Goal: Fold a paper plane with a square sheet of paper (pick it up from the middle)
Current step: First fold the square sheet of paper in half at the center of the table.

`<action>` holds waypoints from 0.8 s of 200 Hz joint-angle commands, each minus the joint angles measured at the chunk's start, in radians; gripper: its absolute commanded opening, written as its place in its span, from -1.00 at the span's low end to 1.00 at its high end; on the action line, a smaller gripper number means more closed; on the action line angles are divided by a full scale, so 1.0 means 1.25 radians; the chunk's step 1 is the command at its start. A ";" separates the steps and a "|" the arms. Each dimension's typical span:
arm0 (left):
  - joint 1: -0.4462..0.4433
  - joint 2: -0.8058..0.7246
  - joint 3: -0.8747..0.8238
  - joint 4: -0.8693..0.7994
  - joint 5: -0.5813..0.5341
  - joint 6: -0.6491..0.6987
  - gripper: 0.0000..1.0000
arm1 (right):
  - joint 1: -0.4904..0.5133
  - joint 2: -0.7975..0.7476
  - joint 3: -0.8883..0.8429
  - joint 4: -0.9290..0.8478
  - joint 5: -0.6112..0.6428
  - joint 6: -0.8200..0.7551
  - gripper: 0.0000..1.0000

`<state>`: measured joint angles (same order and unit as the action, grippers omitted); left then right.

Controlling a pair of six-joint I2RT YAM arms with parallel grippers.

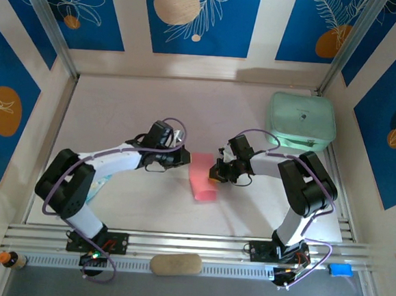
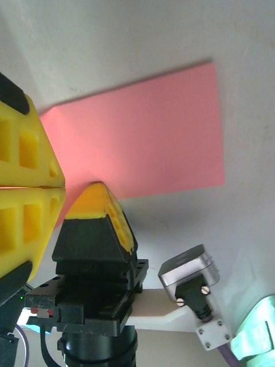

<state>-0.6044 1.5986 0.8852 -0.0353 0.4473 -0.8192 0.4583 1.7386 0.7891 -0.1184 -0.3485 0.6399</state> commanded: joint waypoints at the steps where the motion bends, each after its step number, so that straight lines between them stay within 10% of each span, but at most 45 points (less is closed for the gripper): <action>1: -0.017 0.035 0.014 0.041 0.035 -0.018 -0.85 | -0.002 0.025 -0.038 -0.083 0.087 0.005 -1.00; 160: -0.061 0.182 -0.072 0.171 0.074 -0.072 -0.86 | -0.001 0.030 -0.041 -0.083 0.089 0.007 -1.00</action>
<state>-0.6746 1.8057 0.8364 0.1555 0.5350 -0.9115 0.4583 1.7382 0.7872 -0.1158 -0.3485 0.6399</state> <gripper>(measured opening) 0.072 0.042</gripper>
